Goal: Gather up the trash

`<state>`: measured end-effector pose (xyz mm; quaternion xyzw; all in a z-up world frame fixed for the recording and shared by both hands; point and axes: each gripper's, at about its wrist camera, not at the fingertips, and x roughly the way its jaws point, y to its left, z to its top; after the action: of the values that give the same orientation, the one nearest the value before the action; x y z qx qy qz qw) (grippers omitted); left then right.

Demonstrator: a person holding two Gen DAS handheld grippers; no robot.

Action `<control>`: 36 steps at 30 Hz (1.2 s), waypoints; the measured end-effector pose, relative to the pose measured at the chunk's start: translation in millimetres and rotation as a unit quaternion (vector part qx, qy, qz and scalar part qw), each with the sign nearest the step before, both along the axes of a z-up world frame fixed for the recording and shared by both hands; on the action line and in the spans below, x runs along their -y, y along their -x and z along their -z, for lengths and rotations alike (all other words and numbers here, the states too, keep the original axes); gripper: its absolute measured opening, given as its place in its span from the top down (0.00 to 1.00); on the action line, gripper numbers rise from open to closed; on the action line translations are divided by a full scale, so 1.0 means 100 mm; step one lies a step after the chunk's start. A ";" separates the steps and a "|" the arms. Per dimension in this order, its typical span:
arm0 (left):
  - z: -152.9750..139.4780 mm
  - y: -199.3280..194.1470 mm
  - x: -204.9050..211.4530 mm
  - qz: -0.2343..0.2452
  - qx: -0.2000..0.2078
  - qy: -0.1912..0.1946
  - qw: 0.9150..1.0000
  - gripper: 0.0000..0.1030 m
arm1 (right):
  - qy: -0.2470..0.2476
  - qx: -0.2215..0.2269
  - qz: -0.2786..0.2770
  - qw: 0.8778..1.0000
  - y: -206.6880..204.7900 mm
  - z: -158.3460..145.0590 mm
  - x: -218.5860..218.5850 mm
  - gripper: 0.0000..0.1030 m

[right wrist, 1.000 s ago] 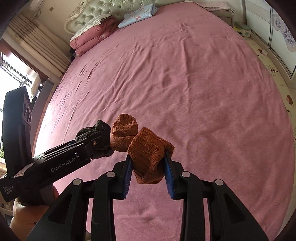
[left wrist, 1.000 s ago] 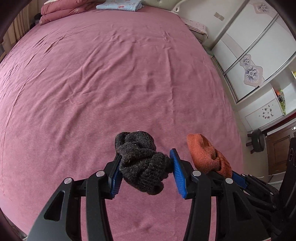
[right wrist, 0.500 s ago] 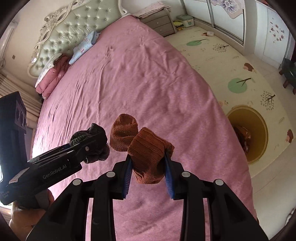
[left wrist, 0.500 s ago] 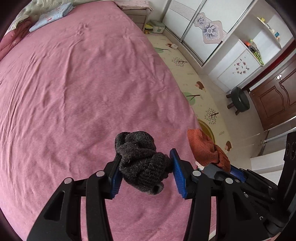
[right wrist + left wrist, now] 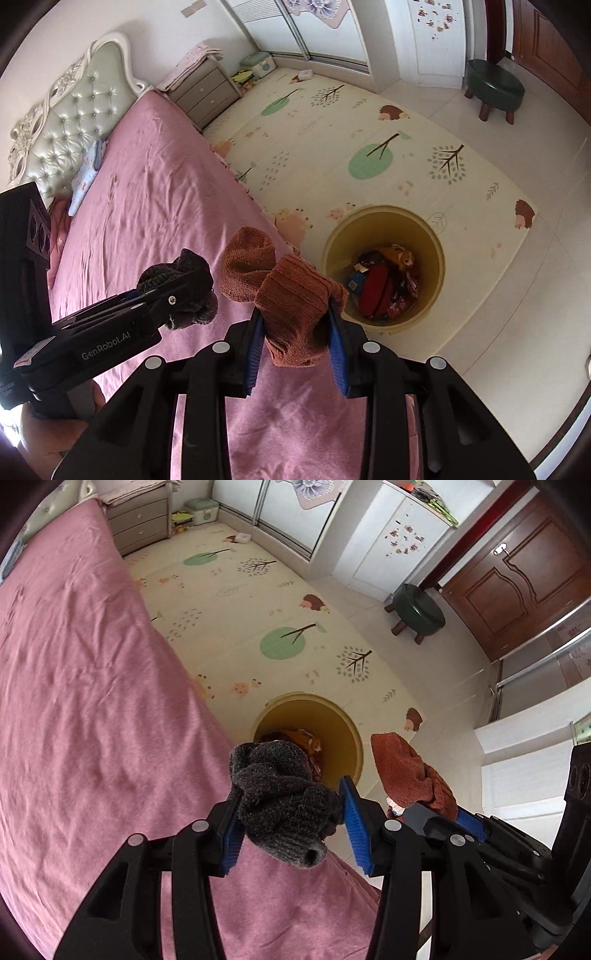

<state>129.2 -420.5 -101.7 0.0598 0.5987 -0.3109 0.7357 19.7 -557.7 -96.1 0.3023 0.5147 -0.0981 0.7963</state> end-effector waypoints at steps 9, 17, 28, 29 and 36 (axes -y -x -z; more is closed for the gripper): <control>0.18 -0.14 0.81 0.058 -0.010 0.002 0.998 0.52 | 0.002 -0.012 0.052 0.999 -0.02 0.20 0.60 0.67; 0.30 -0.37 1.01 0.050 -0.001 -0.017 0.999 0.22 | 0.000 -0.030 0.078 0.997 -0.03 0.35 0.83 0.58; 0.34 -0.42 0.90 0.045 -0.010 -0.025 0.999 0.22 | 0.003 -0.022 0.076 0.997 -0.11 0.32 0.78 0.42; 0.32 -0.42 0.89 0.046 -0.009 -0.024 0.999 0.22 | 0.007 -0.023 0.074 0.997 -0.13 0.30 0.77 0.42; 0.15 -0.37 0.75 0.038 -0.002 -0.017 0.999 0.22 | 0.015 -0.010 0.060 0.998 -0.13 0.11 0.72 0.42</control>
<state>166.2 -495.4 -116.5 0.0938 0.6029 -0.3284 0.7210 33.1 -629.3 -107.0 0.3197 0.5021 -0.1570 0.7881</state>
